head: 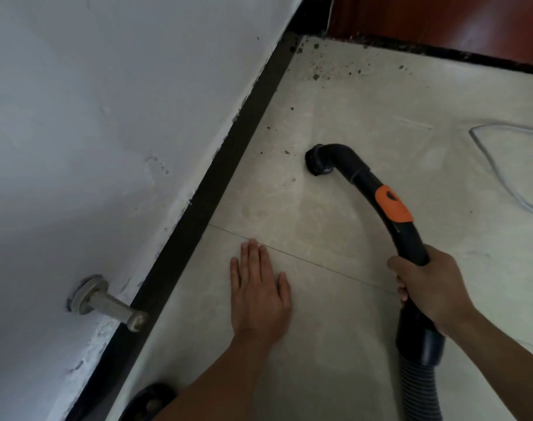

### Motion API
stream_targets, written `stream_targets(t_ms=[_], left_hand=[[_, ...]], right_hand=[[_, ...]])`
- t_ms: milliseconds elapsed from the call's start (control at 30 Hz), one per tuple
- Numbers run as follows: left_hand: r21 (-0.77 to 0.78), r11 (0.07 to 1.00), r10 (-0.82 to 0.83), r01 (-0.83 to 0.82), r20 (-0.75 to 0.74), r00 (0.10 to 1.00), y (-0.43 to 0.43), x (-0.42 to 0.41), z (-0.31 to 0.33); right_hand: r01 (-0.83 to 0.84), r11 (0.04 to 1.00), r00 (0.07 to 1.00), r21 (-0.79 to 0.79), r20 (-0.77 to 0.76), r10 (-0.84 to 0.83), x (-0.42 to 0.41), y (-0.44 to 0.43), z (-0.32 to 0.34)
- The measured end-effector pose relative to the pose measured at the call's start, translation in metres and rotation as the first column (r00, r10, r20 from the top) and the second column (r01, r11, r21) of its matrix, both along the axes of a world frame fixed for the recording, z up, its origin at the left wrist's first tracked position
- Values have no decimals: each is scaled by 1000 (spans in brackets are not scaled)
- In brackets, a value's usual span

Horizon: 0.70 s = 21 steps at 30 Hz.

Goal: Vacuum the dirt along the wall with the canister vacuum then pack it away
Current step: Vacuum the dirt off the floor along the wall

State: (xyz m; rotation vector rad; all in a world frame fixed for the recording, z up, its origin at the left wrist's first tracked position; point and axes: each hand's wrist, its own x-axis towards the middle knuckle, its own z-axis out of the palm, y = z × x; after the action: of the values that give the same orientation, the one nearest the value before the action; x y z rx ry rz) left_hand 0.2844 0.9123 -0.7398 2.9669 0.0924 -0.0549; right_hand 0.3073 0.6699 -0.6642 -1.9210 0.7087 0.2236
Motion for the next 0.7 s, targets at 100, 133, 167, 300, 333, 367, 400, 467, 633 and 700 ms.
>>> stream_targets(t_ms=[100,133,167,300,333,367,400,467,633,700], left_hand=[[2,1000,-1,1,-3,1000,0,0,-1],[4,1000,-1,1,-3,1000,0,1,-1],[6,1000,-2,2,-1,1000,0,1,-1],[1,1000,-7,7,10,1000,1,0,-1],[1,1000,-7,7,9,1000,1,-1,-1],[-1,1000,-6,6,8,1000,1,0,-1],[-3,1000,-5,5,5,1000,1,0,-1],[-10,1000,-2,2,4,1000,0,0,0],[-16,1000,-9,9,6,1000,0,0,0],[-15,1000,-9,9,3,1000,0,1,-1]], right_hand=[[41,999,999,20,12,-41,22,5,-4],[65,998,997,25,26,-66,33,7,-4],[74,997,996,27,39,-75,44,10,-4],[-43,998,997,-46,55,45,60,25,2],[-81,994,995,-72,48,85,54,29,4],[-114,989,992,-99,35,118,45,32,5],[-142,983,989,-118,21,145,36,35,6],[-169,977,985,-127,5,171,25,37,5],[-90,992,995,-93,43,94,54,40,0],[-131,983,989,-127,47,138,61,52,-2]])
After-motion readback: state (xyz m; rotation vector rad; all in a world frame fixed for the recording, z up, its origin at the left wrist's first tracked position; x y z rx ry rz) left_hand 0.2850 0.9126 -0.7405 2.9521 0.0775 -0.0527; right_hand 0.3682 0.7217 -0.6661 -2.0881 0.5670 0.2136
